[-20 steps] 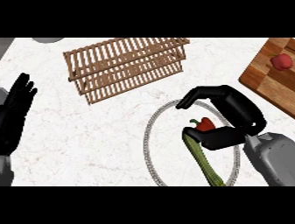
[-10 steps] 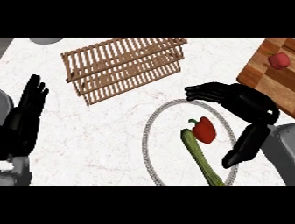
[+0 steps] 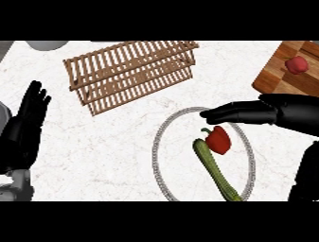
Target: Pick the squash from the placemat and place it in the tiered shelf
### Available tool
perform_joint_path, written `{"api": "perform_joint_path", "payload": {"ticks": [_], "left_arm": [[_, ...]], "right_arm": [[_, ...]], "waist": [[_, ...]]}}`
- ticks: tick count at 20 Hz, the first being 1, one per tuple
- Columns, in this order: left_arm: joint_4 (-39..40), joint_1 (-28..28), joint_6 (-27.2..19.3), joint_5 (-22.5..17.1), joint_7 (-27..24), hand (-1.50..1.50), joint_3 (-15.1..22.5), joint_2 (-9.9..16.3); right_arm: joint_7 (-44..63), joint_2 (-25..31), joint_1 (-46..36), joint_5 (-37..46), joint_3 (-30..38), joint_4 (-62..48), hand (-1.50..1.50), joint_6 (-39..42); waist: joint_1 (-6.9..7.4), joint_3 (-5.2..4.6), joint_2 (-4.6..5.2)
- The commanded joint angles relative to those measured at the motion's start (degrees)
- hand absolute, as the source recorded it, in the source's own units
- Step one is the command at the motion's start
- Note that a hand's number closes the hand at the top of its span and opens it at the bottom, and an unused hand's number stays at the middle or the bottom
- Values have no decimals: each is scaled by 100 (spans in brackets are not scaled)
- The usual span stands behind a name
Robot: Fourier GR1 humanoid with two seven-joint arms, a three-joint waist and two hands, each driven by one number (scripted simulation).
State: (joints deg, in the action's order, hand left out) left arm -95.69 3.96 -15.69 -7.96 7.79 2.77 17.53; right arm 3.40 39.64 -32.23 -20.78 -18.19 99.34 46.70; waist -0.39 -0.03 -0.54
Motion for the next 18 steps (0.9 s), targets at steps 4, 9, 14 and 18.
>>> {"api": "perform_joint_path", "payload": {"ticks": [4, 9, 14, 18], "left_arm": [[48, -65, -97, 177, -163, 0, 120, -177], [-18, 94, -67, 205, 128, 0, 104, -200], [174, 246, 162, 89, 23, 0, -153, -104], [-224, -47, -83, 332, 117, 0, 84, -304]], "right_arm": [[581, 235, -18, 1965, -546, 1478, -150, -221], [1440, -293, 518, 2875, -1241, 1917, -150, -558], [1289, -433, 618, 4144, -1634, 1827, -150, -580], [965, 3, 869, 5193, -1942, 1837, -150, -776]], "waist": [[-22, 3, 26], [32, 3, 44], [51, 5, 59], [59, 11, 49]]}}
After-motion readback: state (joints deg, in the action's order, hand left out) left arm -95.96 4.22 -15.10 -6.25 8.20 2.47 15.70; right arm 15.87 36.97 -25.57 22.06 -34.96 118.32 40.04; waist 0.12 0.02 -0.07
